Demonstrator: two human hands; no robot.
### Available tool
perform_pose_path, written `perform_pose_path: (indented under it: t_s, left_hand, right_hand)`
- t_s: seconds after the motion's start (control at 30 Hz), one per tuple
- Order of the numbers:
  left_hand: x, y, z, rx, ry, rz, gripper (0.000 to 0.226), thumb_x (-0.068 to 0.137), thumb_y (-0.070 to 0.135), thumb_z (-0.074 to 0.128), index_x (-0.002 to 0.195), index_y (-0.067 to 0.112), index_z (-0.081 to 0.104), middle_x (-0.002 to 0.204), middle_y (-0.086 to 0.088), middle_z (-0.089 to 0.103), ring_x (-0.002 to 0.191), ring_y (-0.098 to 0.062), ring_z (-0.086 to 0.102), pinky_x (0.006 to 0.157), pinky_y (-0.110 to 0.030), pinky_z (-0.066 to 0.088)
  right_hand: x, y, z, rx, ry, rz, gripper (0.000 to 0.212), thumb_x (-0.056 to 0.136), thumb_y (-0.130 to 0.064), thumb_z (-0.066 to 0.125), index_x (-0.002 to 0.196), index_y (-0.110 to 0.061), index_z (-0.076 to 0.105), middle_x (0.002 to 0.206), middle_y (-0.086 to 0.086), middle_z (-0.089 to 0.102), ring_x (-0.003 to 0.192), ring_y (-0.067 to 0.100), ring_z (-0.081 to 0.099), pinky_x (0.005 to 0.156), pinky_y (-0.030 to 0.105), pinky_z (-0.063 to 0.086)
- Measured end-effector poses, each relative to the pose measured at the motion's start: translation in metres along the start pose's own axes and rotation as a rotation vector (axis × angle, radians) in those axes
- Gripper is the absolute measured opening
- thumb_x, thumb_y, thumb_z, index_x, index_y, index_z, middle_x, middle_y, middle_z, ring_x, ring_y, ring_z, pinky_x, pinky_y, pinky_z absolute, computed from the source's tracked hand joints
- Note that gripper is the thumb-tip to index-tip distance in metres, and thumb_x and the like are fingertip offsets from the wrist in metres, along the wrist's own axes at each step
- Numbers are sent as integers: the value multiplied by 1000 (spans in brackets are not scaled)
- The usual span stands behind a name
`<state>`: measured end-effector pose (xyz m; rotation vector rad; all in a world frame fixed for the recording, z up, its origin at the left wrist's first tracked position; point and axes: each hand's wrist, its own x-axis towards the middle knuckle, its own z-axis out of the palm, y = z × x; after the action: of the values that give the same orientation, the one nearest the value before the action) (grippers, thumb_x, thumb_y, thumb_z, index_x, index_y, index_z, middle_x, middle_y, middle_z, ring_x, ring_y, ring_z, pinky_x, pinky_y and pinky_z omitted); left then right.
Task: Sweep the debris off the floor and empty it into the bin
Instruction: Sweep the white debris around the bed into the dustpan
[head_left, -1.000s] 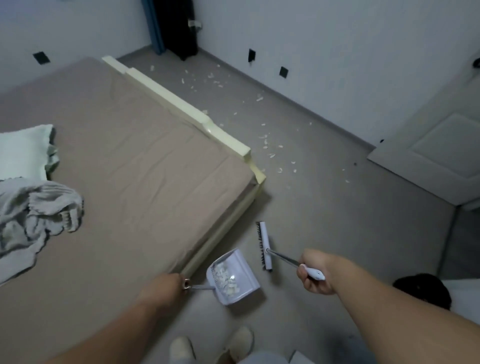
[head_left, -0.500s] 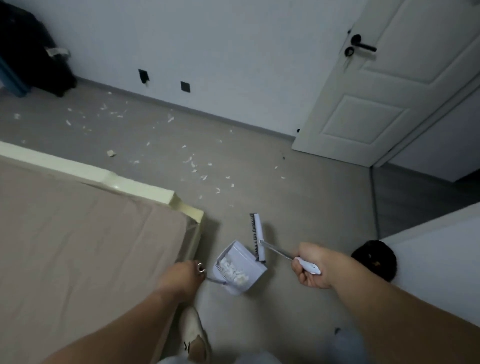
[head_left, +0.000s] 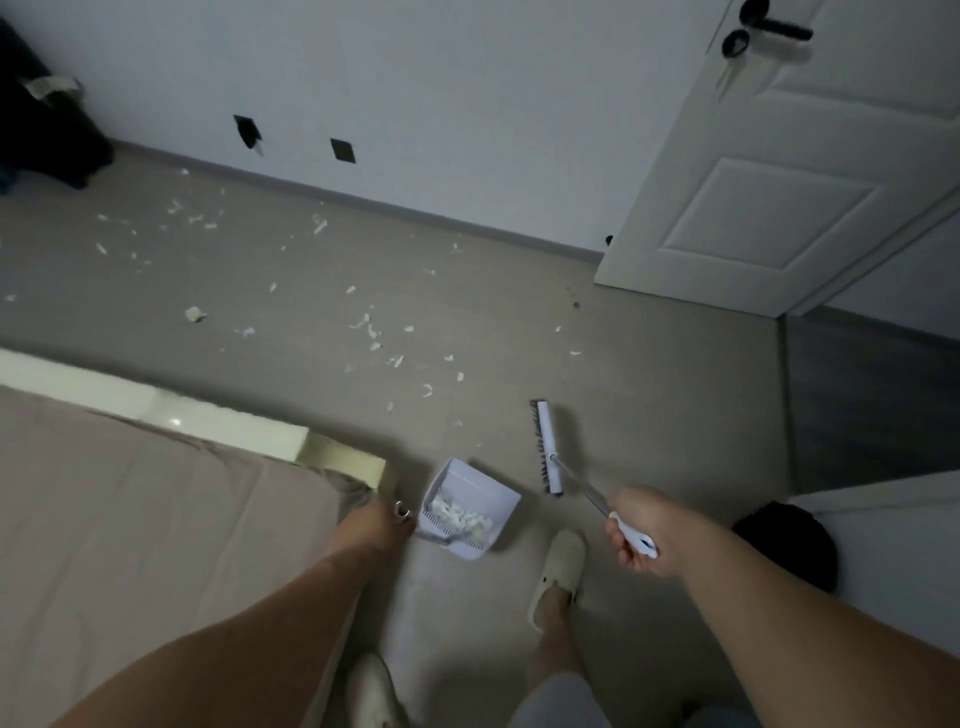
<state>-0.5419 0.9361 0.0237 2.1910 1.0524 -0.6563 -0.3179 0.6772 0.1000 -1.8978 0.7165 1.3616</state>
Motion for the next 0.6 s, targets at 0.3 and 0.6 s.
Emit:
perform_pose_path:
  t_s: [0.3,0.6]
  left_hand:
    - [116,67,53,-166,87,-320,29,96,40,52,104,17,68,104,-11,73,101,-35,68,81,-35,53]
    - [212,74,84,-181,10,-415,23,95,32,49,85,16,62,95,-10,70,96,-35,67,73,-33,49]
  right_hand:
    - [155,-165,-1,-574,64,-91,34,94,-16,36,63,-7,47,58,13,48,47,22,40,51,26,33]
    - [253,-229,84,-911,-124,-152,12,91,-12,57,80,-13,59,32,-11,49,54,14,47,70,26,54]
